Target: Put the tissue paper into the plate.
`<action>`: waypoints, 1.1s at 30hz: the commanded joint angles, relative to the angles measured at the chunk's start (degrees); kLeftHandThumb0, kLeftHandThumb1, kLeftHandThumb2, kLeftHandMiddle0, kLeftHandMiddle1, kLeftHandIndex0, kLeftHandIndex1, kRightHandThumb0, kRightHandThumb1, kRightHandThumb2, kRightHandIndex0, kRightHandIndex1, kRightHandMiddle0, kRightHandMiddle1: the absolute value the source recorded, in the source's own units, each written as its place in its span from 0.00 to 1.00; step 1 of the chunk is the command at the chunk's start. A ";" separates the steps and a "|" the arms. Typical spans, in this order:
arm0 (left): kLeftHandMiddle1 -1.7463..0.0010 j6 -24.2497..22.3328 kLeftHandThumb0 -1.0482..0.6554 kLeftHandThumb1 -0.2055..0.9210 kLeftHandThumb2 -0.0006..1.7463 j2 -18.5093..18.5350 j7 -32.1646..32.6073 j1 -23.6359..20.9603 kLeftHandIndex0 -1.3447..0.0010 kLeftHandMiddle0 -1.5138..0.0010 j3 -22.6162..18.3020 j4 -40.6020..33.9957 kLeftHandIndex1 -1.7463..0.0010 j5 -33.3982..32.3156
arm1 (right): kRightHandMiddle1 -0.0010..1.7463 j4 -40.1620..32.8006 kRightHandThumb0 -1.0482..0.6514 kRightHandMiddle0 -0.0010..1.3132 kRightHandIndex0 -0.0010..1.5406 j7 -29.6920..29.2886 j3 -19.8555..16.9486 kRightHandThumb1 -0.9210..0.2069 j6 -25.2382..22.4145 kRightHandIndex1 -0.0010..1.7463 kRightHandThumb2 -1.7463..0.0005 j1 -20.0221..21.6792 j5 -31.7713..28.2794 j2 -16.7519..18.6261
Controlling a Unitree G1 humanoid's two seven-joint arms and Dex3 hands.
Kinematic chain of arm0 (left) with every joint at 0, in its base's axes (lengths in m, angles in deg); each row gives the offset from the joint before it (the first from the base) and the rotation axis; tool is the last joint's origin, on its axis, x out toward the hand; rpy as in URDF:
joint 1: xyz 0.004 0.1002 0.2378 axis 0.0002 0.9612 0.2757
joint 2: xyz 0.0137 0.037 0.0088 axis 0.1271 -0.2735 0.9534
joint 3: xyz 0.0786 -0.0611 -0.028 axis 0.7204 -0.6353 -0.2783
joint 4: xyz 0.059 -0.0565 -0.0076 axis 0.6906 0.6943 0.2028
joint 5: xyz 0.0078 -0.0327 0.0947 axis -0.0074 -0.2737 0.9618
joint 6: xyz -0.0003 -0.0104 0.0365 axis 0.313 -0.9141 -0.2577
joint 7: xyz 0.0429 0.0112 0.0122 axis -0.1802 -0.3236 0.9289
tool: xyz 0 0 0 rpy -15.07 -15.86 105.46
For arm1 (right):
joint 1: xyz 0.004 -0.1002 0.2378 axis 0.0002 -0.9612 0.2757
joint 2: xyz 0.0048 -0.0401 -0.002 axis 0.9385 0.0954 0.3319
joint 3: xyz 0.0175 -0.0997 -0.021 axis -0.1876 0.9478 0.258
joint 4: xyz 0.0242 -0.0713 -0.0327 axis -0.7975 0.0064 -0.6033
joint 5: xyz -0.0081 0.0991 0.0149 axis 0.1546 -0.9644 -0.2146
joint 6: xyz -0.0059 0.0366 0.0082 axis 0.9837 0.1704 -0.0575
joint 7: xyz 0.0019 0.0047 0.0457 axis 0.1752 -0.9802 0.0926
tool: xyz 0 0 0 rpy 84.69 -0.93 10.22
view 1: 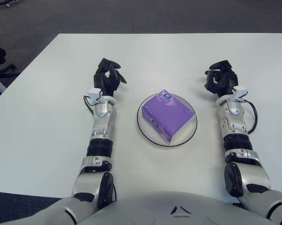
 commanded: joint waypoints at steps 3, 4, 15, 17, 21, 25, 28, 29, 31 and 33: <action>0.00 -9.45 0.44 1.00 0.34 -0.58 3.07 8.41 0.51 0.33 1.37 0.88 0.00 3.19 | 1.00 2.93 0.61 0.25 0.40 -2.99 0.74 0.43 1.70 0.91 0.35 -7.67 1.08 4.96; 0.00 -10.59 0.44 1.00 0.34 -0.61 3.43 8.42 0.51 0.33 1.45 0.49 0.00 3.45 | 1.00 2.78 0.61 0.25 0.40 -3.24 0.86 0.44 1.74 0.91 0.35 -7.77 1.16 5.00; 0.00 -14.46 0.44 1.00 0.31 -0.61 4.94 7.87 0.51 0.32 1.52 0.05 0.00 4.48 | 1.00 1.78 0.61 0.25 0.40 -4.71 1.77 0.45 1.76 0.91 0.34 -8.50 1.22 5.05; 0.00 -14.44 0.44 1.00 0.31 -0.55 4.96 7.84 0.51 0.32 1.52 0.07 0.00 4.51 | 1.00 1.59 0.61 0.25 0.40 -4.82 1.85 0.45 1.69 0.91 0.34 -8.61 1.18 5.04; 0.00 -14.43 0.44 1.00 0.31 -0.16 4.90 7.42 0.51 0.32 1.18 0.23 0.00 4.36 | 1.00 1.23 0.61 0.26 0.40 -4.98 1.95 0.45 1.51 0.91 0.33 -8.80 1.11 5.00; 0.00 -14.12 0.44 1.00 0.31 0.23 4.71 7.03 0.52 0.32 0.54 0.23 0.00 3.92 | 1.00 1.03 0.44 0.23 0.45 -5.13 2.05 0.19 1.42 0.98 0.54 -8.95 1.12 4.98; 0.00 -13.83 0.45 1.00 0.30 0.20 4.67 7.00 0.52 0.32 0.36 0.17 0.00 3.86 | 1.00 0.93 0.41 0.22 0.46 -5.18 2.13 0.14 1.35 0.99 0.58 -9.06 1.09 4.88; 0.00 -13.73 0.45 1.00 0.30 0.19 4.66 7.01 0.52 0.32 0.31 0.12 0.00 3.86 | 1.00 0.89 0.41 0.22 0.46 -5.19 2.16 0.14 1.32 0.99 0.59 -9.10 1.09 4.84; 0.00 -13.54 0.45 1.00 0.30 0.30 4.57 7.03 0.52 0.32 0.18 0.03 0.00 3.86 | 1.00 0.76 0.41 0.22 0.46 -5.34 2.29 0.13 1.23 1.00 0.60 -9.21 1.26 4.76; 0.00 -13.27 0.45 1.00 0.30 0.54 4.37 7.01 0.52 0.32 0.02 0.11 0.00 3.84 | 1.00 0.60 0.40 0.22 0.46 -5.58 2.49 0.12 1.04 1.00 0.60 -9.31 1.59 4.68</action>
